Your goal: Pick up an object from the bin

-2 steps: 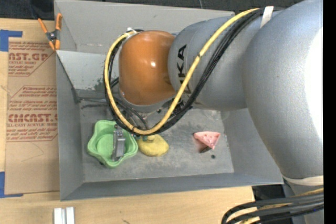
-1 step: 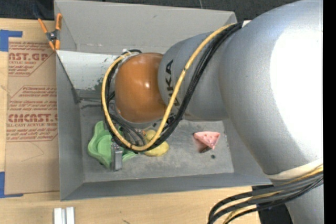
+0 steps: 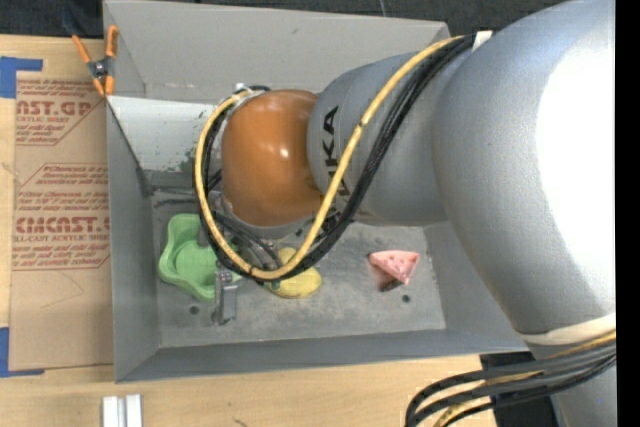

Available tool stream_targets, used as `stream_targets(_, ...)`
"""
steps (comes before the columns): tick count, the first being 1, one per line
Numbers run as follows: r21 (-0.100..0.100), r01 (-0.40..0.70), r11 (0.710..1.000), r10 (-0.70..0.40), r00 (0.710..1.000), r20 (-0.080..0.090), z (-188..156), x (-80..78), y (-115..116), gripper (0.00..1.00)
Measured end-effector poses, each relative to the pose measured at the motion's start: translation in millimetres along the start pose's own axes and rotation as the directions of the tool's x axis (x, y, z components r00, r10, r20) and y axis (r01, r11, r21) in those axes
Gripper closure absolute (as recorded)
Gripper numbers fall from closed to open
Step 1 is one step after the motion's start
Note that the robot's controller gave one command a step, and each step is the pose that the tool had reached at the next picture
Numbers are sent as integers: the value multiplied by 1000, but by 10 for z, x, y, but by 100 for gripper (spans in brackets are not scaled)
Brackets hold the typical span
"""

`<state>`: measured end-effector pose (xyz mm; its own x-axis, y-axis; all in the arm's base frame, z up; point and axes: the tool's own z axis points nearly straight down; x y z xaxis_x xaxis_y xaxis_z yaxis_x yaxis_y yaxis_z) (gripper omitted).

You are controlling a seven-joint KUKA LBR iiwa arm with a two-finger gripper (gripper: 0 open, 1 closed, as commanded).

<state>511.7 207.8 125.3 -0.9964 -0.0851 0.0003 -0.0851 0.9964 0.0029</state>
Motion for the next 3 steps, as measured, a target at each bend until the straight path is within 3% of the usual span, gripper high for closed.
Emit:
stream_targets(1, -1, 156, 988, -156, 988, 18, 319, 156, -33, 0)
stream_targets(2, 1, 257, 966, -257, 966, 15, 514, 233, 235, 0)
stream_targets(3, -19, -306, 952, 306, 952, 26, 517, -64, -195, 100)
